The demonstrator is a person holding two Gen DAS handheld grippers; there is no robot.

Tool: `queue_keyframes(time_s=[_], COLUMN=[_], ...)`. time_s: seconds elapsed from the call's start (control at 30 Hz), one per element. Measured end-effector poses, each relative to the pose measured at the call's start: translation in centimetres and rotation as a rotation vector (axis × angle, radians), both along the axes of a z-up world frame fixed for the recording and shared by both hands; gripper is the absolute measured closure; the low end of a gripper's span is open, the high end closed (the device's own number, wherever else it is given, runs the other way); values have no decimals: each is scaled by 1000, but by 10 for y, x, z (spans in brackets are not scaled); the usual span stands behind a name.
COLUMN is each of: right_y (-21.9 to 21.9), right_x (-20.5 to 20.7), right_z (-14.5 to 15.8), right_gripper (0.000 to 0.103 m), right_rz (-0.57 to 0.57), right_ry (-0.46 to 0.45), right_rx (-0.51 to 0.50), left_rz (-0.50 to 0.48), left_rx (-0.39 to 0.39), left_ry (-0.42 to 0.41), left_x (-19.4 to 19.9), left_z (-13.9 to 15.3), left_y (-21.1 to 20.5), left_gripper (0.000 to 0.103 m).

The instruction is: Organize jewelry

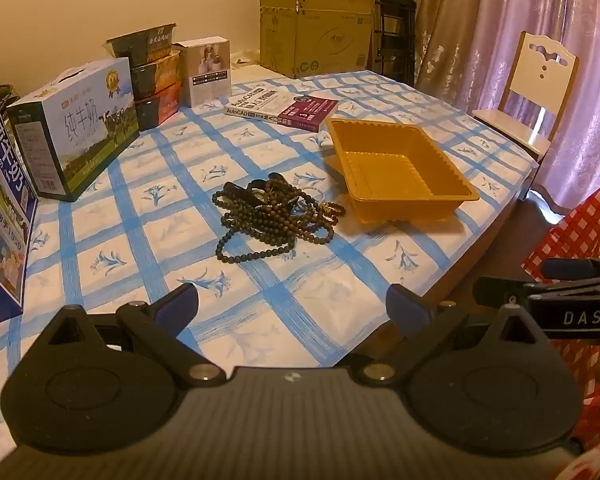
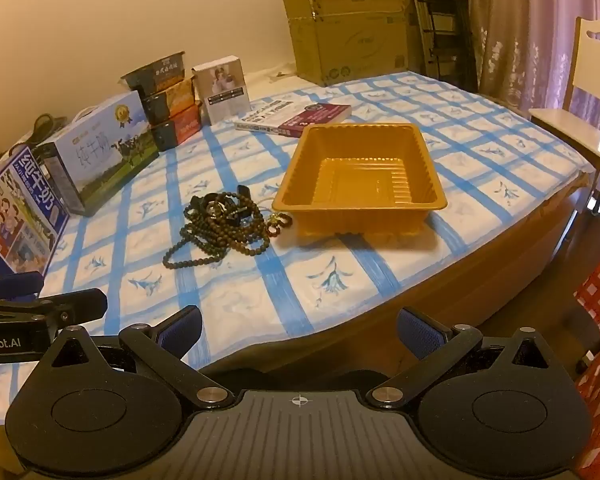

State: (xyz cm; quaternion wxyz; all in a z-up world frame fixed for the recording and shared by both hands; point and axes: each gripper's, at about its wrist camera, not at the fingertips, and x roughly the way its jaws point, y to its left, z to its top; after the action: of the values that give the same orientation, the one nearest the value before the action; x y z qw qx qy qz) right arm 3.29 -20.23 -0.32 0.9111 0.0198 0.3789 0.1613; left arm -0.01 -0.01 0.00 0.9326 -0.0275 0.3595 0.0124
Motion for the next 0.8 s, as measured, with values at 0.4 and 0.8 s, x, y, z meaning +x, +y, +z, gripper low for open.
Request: queue_keyframes(time_s=[0.4, 0.8], right_y=[0, 1], right_x=[1, 1], right_z=[2, 3], right_gripper=[0, 0], right_rz=[-1, -1], right_ry=[-3, -8], right_rx=[2, 2], left_rz=[0, 0], left_rx=[-1, -1], left_ry=[-2, -4], left_x=[0, 0], left_z=[0, 0], left_y=[0, 0], left_gripper=[3, 3])
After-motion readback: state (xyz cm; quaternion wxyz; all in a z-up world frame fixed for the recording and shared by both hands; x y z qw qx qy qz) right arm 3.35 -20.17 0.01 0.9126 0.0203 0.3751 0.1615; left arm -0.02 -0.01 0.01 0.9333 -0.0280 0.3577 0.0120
